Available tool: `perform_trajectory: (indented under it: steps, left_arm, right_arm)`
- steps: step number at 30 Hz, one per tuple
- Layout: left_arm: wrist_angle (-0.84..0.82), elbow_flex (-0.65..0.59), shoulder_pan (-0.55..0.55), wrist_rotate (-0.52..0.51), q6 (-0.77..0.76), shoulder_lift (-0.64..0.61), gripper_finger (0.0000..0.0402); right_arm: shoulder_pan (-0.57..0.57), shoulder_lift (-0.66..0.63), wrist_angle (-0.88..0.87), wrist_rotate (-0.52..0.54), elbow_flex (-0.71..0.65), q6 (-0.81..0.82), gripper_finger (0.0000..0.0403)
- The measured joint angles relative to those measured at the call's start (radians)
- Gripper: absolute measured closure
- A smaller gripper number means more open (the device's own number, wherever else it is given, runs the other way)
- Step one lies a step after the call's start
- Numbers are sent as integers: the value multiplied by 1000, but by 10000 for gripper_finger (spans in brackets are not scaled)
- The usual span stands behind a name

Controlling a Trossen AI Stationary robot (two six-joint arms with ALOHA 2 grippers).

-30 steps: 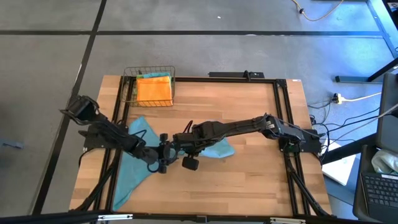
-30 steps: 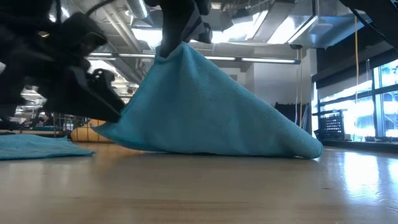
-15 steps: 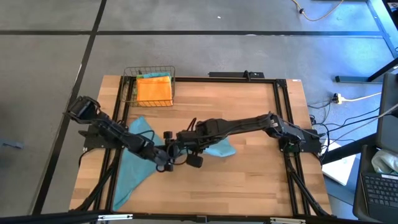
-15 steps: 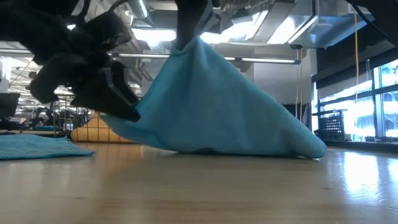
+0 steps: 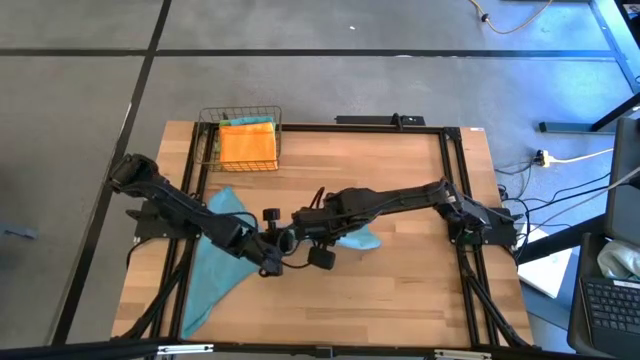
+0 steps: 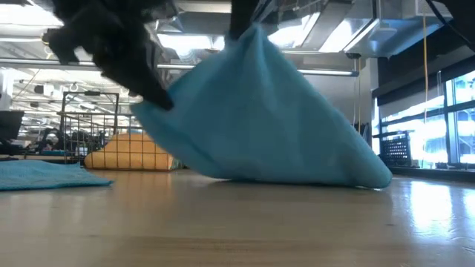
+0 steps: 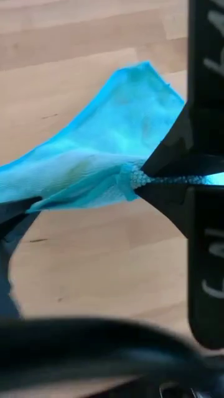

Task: Fold microfiber towels
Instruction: Fold the right light blue microfiber cloth

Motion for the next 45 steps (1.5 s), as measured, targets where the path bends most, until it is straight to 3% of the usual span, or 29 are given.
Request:
perform_trajectory:
  steps: [6, 11, 14, 17, 19, 24, 29, 33, 38, 45]
  left_arm:
    - [-183, 130, -22, 36, -21, -107, 401]
    - [-220, 254, -20, 183, -20, -220, 401]
    - [-247, 345, 4, 321, -12, -258, 401]
    - [-316, 427, 24, 433, -12, -261, 401]
    - [-351, 446, 33, 446, 17, -257, 401]
    - [-386, 374, 98, 381, 121, -229, 401]
    - [-293, 205, 187, 361, 227, -169, 401]
    - [-191, 87, 295, 348, 315, -112, 401]
    - [-135, 27, 437, 377, 321, -64, 401]
    - [-122, 27, 549, 407, 320, -60, 401]
  right_arm:
    - [29, -115, 34, -81, 0, 23, 394]
    - [52, -195, 135, -200, 0, 99, 394]
    - [69, -223, 205, -240, 0, 125, 394]
    - [87, -235, 228, -217, 0, 131, 392]
    - [95, -235, 211, -152, -1, 90, 390]
    - [80, -228, 144, 36, -77, 13, 383]
    - [25, -227, 179, 176, -303, -89, 380]
    - [-47, -223, 312, 190, -562, -166, 380]
    - [-135, -224, 465, 194, -801, -231, 380]
    - [-208, -250, 621, 263, -871, -447, 380]
